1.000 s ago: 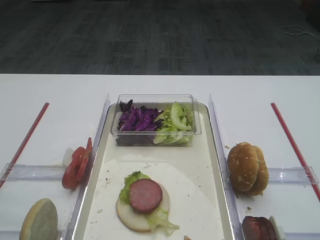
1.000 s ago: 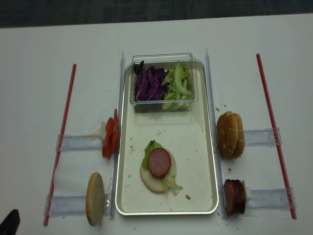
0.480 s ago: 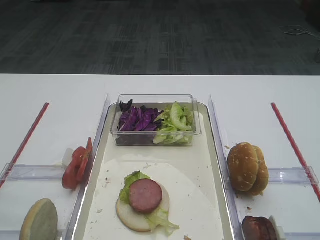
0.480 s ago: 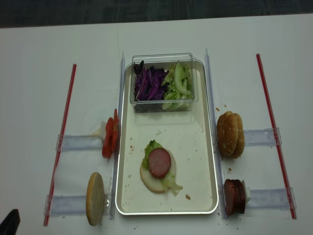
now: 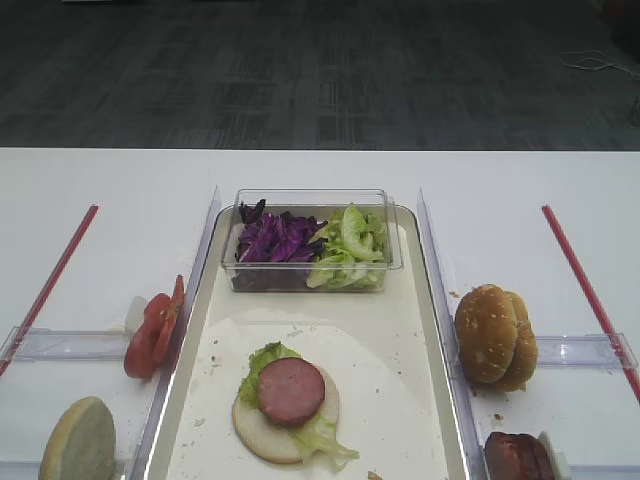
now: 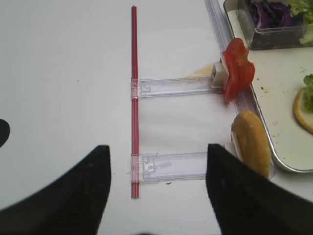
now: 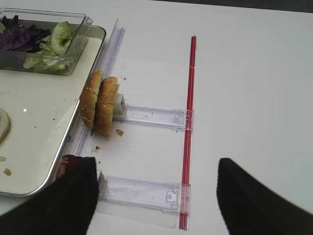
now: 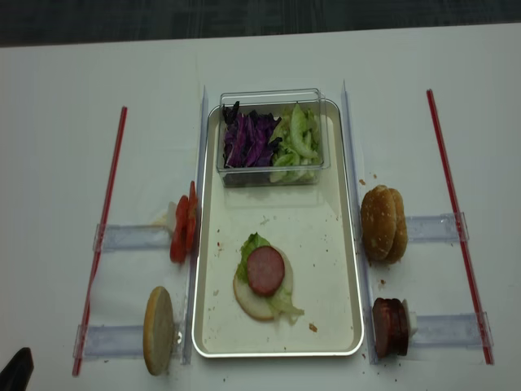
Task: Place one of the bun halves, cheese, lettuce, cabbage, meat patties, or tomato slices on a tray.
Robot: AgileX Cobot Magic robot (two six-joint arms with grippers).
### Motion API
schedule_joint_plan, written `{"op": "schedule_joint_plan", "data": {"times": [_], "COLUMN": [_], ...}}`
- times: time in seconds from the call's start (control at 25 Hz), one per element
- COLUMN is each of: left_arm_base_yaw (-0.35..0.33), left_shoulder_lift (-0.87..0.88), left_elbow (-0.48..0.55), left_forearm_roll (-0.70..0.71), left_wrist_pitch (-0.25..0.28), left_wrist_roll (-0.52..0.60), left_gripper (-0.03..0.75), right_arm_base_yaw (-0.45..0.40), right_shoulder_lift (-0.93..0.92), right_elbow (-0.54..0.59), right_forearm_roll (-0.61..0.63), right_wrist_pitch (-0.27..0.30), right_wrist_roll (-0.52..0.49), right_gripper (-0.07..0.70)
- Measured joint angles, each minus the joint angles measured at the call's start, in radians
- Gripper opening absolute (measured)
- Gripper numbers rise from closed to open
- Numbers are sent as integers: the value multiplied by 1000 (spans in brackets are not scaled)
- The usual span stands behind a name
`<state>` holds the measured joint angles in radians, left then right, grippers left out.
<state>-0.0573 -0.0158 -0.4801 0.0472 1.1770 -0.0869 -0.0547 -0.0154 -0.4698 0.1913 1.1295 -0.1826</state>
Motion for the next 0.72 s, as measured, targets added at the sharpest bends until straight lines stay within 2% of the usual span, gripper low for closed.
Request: {"op": "schedule_joint_plan", "data": {"times": [0.72], "left_arm_base_yaw": [0], "left_shoulder_lift": [0], "left_elbow": [0], "left_forearm_roll": [0], "left_wrist_pitch": [0], "left_wrist_roll": [0], "left_gripper": [430], "right_arm_base_yaw": [0], "right_shoulder_lift": [0], "right_elbow": [0], "right_forearm_roll": [0], "right_wrist_pitch": [0], "right_wrist_roll": [2], "right_gripper": [513]}}
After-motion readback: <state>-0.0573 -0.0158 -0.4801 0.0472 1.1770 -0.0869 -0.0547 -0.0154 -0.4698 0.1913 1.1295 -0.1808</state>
